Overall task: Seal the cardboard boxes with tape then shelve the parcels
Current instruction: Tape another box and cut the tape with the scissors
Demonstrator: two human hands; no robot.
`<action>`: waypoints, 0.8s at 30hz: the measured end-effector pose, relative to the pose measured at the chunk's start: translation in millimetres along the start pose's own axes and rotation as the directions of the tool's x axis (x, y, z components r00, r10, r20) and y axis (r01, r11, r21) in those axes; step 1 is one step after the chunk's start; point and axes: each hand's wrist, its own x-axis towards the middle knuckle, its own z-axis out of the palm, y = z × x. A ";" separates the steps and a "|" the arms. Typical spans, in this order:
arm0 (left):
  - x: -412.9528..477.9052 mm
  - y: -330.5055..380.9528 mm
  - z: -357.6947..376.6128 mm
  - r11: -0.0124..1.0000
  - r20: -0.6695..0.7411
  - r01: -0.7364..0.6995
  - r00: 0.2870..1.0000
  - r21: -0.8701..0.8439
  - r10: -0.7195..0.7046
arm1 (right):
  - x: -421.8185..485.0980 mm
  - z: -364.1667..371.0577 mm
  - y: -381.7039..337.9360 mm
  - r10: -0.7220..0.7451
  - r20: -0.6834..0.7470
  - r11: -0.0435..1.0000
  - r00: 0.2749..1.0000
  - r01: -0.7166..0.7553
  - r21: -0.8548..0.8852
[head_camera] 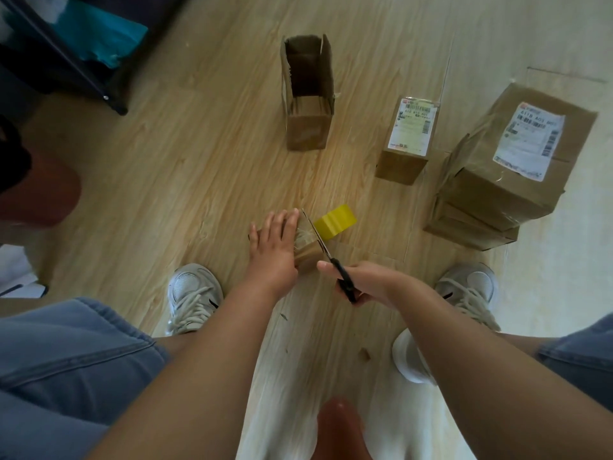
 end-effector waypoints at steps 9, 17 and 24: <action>-0.6 0.0 -0.4 1.000 -0.002 -0.007 1.000 0.000 0.007 | -2.0 -4.9 2.7 -0.073 -0.068 0.997 0.995 0.075 0.021; -0.5 2.0 -1.3 1.000 0.000 0.005 1.000 0.005 -0.005 | -4.8 -1.8 3.5 -0.077 -0.220 0.997 0.972 0.080 0.005; 0.4 1.7 -0.9 1.000 -0.003 0.000 1.000 -0.003 0.000 | -6.5 0.6 1.6 -0.068 -0.185 0.998 0.980 0.070 0.006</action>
